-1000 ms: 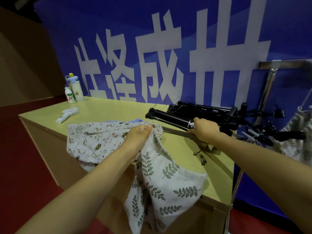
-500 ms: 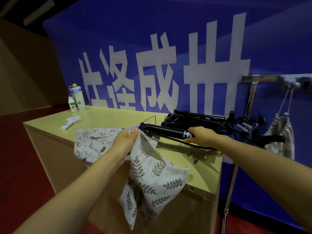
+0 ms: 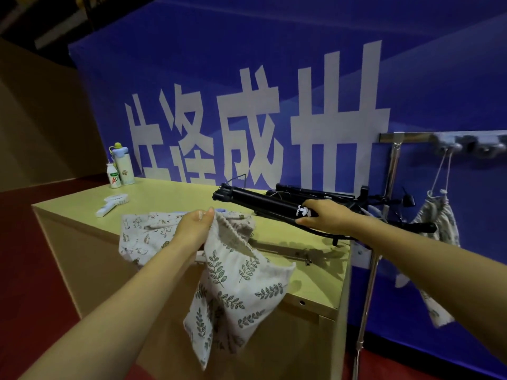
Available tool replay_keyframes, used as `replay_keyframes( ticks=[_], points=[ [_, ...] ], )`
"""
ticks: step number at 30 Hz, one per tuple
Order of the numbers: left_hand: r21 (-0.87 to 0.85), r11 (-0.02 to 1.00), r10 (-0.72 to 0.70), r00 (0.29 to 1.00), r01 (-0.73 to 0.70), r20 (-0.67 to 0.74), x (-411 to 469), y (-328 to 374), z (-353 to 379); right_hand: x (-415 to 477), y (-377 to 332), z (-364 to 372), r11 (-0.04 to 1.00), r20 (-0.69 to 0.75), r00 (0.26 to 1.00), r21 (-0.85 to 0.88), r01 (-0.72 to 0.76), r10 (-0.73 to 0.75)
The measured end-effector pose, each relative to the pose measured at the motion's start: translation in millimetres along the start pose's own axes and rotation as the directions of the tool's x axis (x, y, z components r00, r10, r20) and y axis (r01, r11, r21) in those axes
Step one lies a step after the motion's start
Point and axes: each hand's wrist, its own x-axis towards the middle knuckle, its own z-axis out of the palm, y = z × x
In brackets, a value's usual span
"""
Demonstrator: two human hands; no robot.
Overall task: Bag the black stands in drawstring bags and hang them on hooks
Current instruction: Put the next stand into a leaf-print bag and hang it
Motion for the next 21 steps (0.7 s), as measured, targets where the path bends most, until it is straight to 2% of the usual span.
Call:
replay_keyframes(
  ticks=[6, 12, 16, 21],
  points=[
    [-0.045, 0.996, -0.08, 0.986, 0.074, -0.144, 5.8, 1.2, -22.1, -19.8, -8.5, -11.5, 0.987, -0.141, 0.986, -0.144, 0.067, -0.088],
    [-0.081, 0.992, -0.119, 0.962, 0.101, -0.248, 12.0, 5.1, -43.9, -35.6, -17.7, -16.4, 0.943, -0.155, 0.954, -0.259, 0.21, -0.255],
    [0.083, 0.995, -0.025, 0.958, 0.051, -0.287, 1.9, 17.8, -51.1, -38.1, -27.0, -13.1, 0.878, -0.118, 0.93, -0.388, 0.28, -0.349],
    [0.234, 0.971, 0.119, 0.949, -0.049, -0.294, -8.5, 19.1, -53.2, -41.0, -34.2, -6.7, 0.829, -0.107, 0.896, -0.44, 0.346, -0.431]
  ],
)
